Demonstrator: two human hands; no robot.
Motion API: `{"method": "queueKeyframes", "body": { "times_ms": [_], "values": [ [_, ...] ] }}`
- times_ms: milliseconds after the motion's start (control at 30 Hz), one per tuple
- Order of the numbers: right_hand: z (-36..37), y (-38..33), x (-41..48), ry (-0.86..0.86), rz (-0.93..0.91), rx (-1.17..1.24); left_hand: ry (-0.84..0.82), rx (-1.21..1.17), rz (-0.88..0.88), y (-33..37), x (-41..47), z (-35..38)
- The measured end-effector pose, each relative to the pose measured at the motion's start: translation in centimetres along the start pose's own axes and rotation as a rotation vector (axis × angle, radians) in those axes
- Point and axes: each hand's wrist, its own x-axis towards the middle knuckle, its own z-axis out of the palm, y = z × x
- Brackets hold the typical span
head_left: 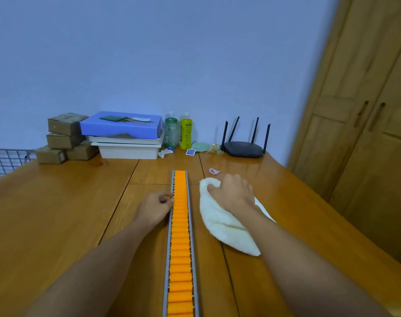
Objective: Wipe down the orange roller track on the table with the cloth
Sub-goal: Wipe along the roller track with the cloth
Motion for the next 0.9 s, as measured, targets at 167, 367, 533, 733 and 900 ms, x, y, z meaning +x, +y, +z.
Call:
{"method": "queueKeyframes", "body": {
  "times_ms": [167, 367, 533, 733, 900],
  "values": [
    [-1.7, -3.2, -1.5, 0.017, -0.063, 0.103, -0.02, -0.011, -0.022, 0.4, -3.0, -0.4],
    [-0.9, -6.9, -3.4, -0.009, -0.118, 0.094, -0.026, -0.023, 0.014, 0.6, -6.6, -1.1],
    [1.9, -7.9, -4.5, -0.03, -0.171, -0.015, -0.027, -0.095, 0.06, 0.7, -8.6, -1.2],
    [5.0, -8.2, -4.3, -0.076, -0.267, -0.139, -0.024, -0.136, 0.055, -0.3, -8.5, -0.8],
    [5.2, -7.4, -4.5, -0.032, -0.348, -0.251, -0.022, -0.141, 0.049, -0.3, -8.3, -0.9]
  ]
}}
